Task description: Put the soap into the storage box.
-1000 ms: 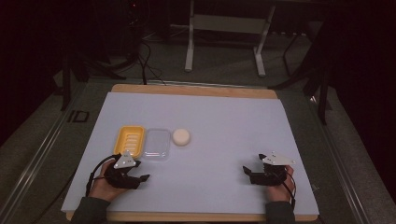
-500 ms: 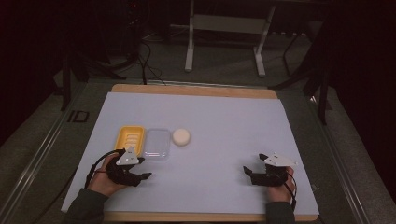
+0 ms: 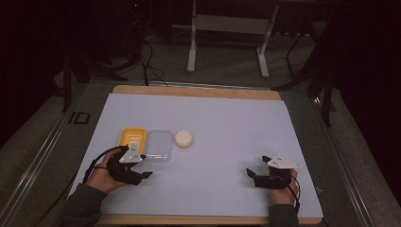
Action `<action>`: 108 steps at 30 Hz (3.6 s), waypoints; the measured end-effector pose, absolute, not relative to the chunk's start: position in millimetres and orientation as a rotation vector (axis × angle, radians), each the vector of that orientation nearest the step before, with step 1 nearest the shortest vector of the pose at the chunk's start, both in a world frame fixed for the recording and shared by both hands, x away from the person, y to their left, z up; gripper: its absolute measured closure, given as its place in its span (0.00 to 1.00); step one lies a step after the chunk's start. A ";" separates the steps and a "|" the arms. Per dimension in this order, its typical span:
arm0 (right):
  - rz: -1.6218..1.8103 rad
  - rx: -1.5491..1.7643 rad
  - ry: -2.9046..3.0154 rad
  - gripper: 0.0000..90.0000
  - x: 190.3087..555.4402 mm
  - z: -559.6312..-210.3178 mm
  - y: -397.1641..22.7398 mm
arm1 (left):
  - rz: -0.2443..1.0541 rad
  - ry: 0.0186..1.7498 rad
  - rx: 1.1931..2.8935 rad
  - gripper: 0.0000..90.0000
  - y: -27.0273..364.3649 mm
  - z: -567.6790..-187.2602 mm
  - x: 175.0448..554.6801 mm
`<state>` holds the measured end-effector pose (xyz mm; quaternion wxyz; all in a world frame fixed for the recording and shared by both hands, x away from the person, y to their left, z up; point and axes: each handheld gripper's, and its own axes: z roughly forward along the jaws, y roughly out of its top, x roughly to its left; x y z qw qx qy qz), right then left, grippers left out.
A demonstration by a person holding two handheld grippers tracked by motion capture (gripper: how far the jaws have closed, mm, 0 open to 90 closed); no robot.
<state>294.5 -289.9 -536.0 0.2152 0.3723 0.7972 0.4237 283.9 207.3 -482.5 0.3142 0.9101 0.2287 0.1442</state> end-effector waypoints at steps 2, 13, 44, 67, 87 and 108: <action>1.171 1.030 2.212 0.16 294.5 -535.9 -289.8 | 0.380 0.603 2.399 0.40 207.3 -482.5 283.9; 1.177 1.018 2.221 0.16 293.8 -535.8 -289.6 | 0.419 0.546 2.486 0.38 188.4 -464.5 300.6; 1.170 1.004 2.231 0.16 293.7 -535.8 -288.8 | 0.399 0.521 2.568 0.34 150.4 -456.4 344.4; 1.165 1.002 2.233 0.16 293.4 -535.9 -288.0 | 0.357 0.531 2.572 0.32 148.1 -454.0 370.5; 1.164 1.000 2.235 0.16 293.5 -536.0 -287.8 | 0.319 0.525 2.577 0.31 139.1 -452.6 391.4; 1.163 1.000 2.235 0.16 293.8 -536.1 -287.8 | 0.261 0.538 2.634 0.26 125.1 -458.6 408.6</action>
